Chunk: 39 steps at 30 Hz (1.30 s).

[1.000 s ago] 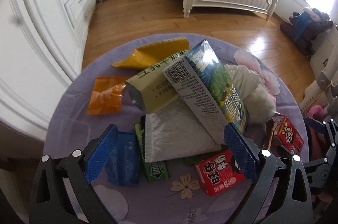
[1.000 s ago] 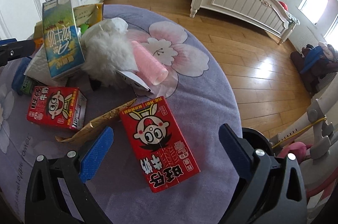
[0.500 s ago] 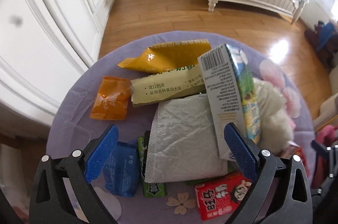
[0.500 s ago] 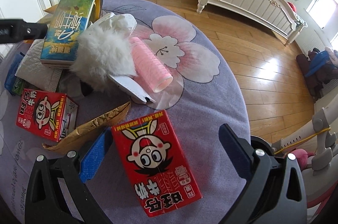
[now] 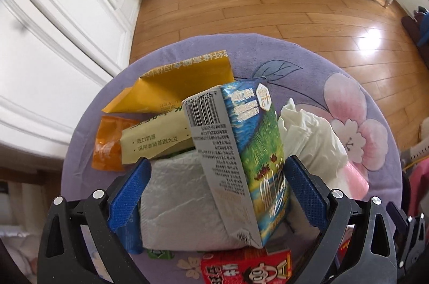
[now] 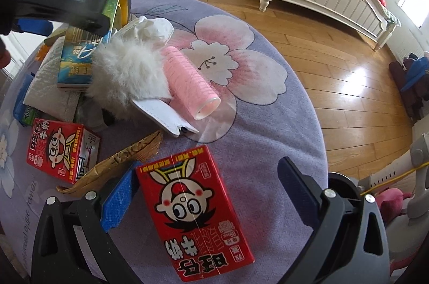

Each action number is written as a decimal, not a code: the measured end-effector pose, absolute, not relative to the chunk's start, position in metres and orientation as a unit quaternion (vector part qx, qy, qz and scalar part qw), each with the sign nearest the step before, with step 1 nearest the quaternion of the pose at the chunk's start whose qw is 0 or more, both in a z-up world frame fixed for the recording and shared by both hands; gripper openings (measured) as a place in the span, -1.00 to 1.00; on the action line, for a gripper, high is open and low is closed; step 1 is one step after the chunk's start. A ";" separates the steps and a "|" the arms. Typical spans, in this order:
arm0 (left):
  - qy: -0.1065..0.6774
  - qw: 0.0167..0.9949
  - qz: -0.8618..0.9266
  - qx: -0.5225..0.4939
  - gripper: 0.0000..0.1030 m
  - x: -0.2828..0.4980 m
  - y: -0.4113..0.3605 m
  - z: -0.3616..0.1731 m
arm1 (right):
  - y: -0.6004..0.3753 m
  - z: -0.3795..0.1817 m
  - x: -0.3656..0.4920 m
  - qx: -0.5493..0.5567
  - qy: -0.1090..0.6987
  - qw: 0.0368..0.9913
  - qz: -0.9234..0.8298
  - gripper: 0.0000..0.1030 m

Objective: Collect trash
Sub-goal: 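Grasp the blue-green juice carton with the left gripper while the right grasps the red milk box, then carry the carton and milk box over the black bin and open both grippers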

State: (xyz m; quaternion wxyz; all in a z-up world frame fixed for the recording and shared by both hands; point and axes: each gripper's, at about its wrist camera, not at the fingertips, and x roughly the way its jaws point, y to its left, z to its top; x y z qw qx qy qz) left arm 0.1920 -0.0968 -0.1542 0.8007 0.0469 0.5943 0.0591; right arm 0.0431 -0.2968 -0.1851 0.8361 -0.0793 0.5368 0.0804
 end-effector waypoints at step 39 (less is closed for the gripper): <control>0.458 0.883 -0.101 0.029 -0.17 0.115 -0.089 -0.112 | -0.297 -0.109 0.006 -0.008 0.451 0.891 0.053 -0.07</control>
